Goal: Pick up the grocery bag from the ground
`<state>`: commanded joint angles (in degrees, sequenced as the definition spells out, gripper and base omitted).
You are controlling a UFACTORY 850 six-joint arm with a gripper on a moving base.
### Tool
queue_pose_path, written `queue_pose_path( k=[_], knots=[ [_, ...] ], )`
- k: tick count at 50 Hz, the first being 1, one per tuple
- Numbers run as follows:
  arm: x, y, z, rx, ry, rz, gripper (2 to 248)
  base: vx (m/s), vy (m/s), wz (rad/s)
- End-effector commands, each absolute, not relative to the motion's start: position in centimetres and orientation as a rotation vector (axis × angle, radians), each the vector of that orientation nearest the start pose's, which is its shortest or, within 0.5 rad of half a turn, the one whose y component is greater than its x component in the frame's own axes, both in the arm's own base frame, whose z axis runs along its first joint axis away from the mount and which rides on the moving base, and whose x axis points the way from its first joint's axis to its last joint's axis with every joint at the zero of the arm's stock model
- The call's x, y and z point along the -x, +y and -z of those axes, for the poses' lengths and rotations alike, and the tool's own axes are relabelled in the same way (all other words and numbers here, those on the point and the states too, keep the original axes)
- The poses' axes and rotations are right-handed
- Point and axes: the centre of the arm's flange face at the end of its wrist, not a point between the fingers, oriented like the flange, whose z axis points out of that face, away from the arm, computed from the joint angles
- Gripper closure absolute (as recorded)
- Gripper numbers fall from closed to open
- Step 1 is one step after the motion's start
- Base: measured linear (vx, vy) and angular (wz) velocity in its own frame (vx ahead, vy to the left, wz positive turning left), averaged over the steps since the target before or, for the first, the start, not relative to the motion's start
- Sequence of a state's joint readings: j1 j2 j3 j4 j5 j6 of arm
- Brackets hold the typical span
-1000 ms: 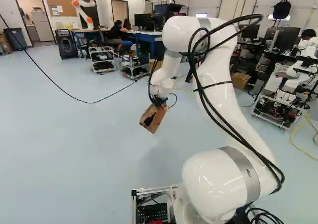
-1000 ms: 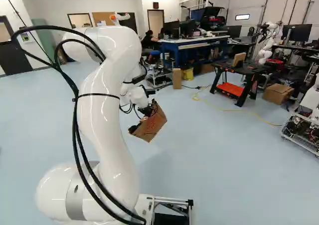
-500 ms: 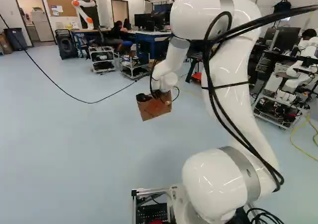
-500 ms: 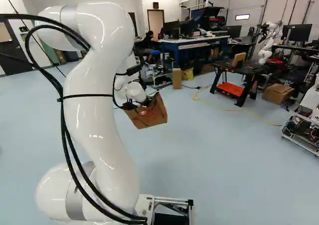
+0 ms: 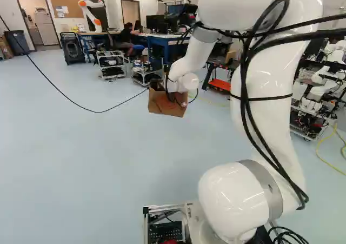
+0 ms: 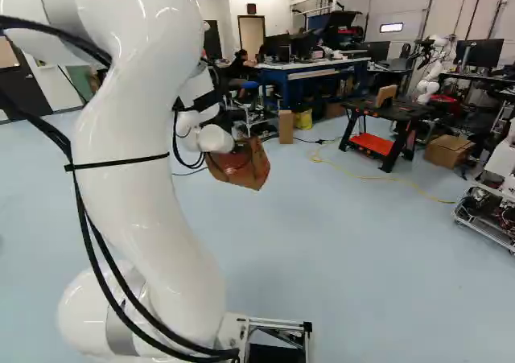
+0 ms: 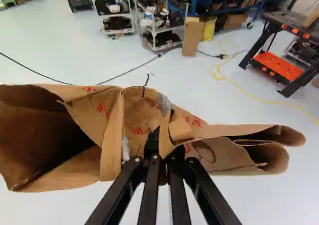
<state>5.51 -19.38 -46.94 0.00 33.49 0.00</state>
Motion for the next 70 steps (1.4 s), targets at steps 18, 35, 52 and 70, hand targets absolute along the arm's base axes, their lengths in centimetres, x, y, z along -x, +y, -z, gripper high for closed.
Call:
queue_pose_path(
  k=[18, 35, 52, 70],
  knots=[
    [-51.4, 4.7, -43.0, 2.494, -0.114, 1.817, 228, 0.0, 0.0, 0.0],
    [-49.4, 4.3, -45.4, 2.415, -0.106, 1.92, 228, 0.0, 0.0, 0.0],
    [-48.9, 4.2, -45.3, 2.416, -0.104, 1.92, 228, 0.0, 0.0, 0.0],
    [-47.4, 3.8, -44.8, 2.427, -0.097, 1.913, 228, 0.0, 0.0, 0.0]
  ],
)
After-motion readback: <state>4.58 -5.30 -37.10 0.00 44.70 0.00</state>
